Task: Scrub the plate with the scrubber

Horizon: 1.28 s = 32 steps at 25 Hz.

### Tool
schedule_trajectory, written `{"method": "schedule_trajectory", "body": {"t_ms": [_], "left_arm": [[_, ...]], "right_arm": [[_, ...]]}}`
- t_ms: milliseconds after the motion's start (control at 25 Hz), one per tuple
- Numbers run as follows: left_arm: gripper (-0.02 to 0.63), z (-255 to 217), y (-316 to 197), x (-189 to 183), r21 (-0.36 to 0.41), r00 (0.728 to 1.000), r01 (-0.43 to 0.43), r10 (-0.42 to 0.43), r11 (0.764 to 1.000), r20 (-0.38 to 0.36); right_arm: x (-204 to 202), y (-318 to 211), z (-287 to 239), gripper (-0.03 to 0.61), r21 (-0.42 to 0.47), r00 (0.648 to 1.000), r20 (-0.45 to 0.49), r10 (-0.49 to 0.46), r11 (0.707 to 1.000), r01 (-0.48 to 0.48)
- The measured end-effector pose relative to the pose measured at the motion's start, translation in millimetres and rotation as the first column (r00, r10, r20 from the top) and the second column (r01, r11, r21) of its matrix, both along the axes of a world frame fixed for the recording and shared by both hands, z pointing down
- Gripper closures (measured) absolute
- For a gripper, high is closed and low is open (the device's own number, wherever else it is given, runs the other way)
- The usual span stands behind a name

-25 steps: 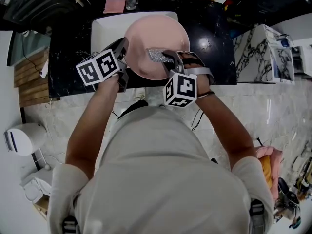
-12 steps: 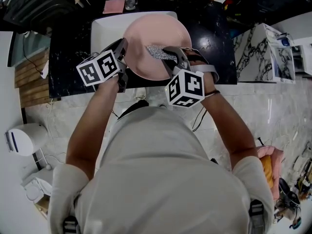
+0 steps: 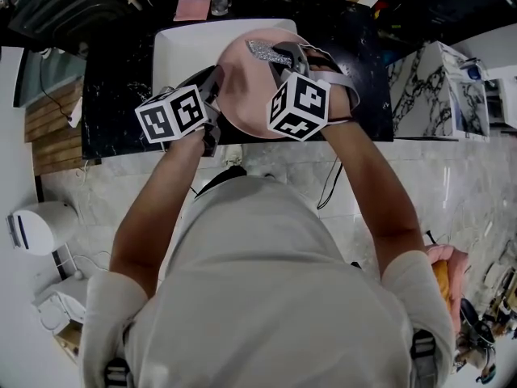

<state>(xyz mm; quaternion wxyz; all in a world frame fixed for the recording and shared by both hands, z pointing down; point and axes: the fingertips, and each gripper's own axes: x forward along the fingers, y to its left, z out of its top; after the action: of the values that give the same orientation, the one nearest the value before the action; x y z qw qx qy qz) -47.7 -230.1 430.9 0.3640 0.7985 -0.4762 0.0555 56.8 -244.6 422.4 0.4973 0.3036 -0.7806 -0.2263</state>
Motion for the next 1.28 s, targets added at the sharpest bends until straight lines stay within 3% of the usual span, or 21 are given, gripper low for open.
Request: {"method": "schedule_trajectory", "body": {"t_ms": [440, 760, 1000, 1280], "left_arm": [[0.578, -1.2, -3.0, -4.5, -0.005, 1.0, 0.018, -0.018, 1.0, -0.024], [0.578, -2.0, -7.6, -4.6, 0.001, 0.999, 0.026, -0.026, 1.0, -0.018], [0.589, -1.9, -5.5, -2.9, 0.006, 1.0, 0.018, -0.018, 1.0, -0.006], [0.591, -1.4, 3.6, 15.5, 0.001, 1.0, -0.024, 0.024, 1.0, 0.006]], "right_arm": [[-19.6, 69.4, 32.1, 0.5, -0.067, 0.988, -0.058, -0.14, 0.988, 0.136], [-19.5, 106.8, 43.5, 0.5, -0.145, 0.98, -0.038, -0.197, 0.971, 0.19], [-14.4, 76.0, 0.5, 0.5, -0.054, 0.99, 0.048, -0.131, 0.99, 0.134], [-5.7, 12.7, -20.2, 0.5, 0.041, 0.999, 0.022, -0.038, 0.998, 0.037]]}}
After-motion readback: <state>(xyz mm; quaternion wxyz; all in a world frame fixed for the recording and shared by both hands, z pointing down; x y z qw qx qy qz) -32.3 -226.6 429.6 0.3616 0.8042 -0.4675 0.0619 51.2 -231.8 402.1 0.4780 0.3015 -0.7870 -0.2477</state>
